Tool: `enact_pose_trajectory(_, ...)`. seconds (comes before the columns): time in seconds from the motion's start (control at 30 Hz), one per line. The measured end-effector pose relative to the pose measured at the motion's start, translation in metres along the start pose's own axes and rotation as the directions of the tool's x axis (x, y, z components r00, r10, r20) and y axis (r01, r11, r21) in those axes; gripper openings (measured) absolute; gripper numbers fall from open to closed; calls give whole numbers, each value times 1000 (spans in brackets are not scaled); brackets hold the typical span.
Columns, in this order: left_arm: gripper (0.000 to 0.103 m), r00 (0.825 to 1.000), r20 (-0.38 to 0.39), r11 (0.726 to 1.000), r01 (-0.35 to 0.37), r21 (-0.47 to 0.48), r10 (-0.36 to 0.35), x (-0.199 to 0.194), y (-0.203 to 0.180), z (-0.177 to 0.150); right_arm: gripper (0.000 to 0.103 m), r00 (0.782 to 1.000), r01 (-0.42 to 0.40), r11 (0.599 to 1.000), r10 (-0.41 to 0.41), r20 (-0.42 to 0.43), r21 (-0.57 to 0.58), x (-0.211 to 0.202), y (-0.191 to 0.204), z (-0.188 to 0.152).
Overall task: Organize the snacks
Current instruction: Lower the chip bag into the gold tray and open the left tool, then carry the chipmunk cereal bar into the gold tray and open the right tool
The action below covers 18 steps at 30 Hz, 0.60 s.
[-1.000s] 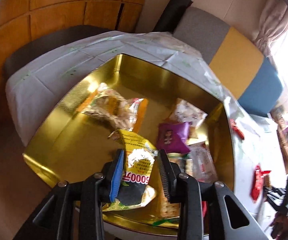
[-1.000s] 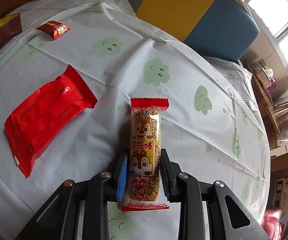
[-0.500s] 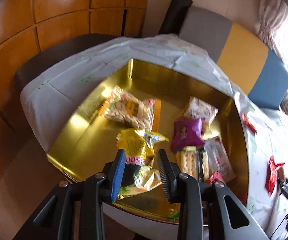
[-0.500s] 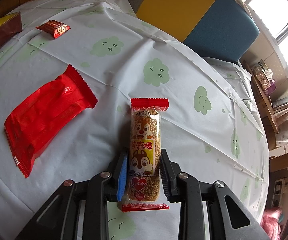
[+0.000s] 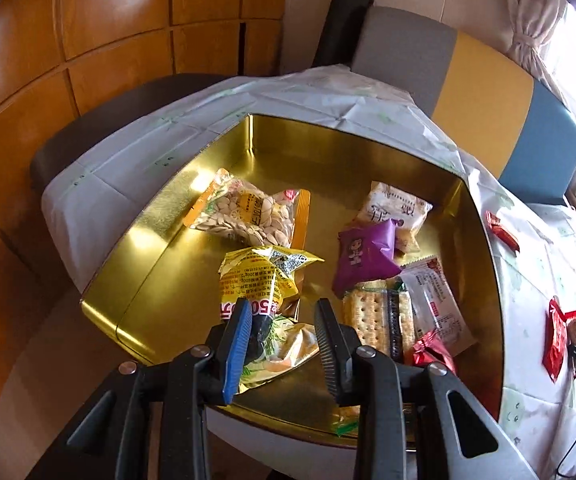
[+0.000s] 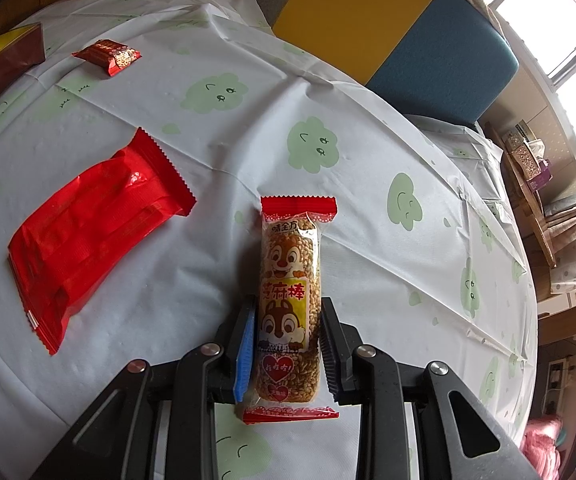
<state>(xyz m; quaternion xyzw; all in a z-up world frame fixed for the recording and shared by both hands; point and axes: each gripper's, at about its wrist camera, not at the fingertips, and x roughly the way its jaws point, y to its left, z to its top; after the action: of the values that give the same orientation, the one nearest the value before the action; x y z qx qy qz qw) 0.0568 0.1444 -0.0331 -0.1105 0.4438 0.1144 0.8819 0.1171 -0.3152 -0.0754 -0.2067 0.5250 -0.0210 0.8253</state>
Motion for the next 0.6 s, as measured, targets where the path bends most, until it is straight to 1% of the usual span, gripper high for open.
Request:
enact_pose_trajectory(0.27,33,998,65,998,15,60,-19,-24,-16,-6,30,1000,0,1000,0,0,1,-1,1,0)
enact_pose_trajectory(0.43,33,996,76,995,33,92,-40,-31,-25,-11,30,1000,1,1000,-1,0,3,-1,1,0)
enact_pose_trajectory(0.6,33,996,66,994,48,102,-55,-32,-30,-16,29,1000,-15,1000,15,-6,27,-1,-3,1)
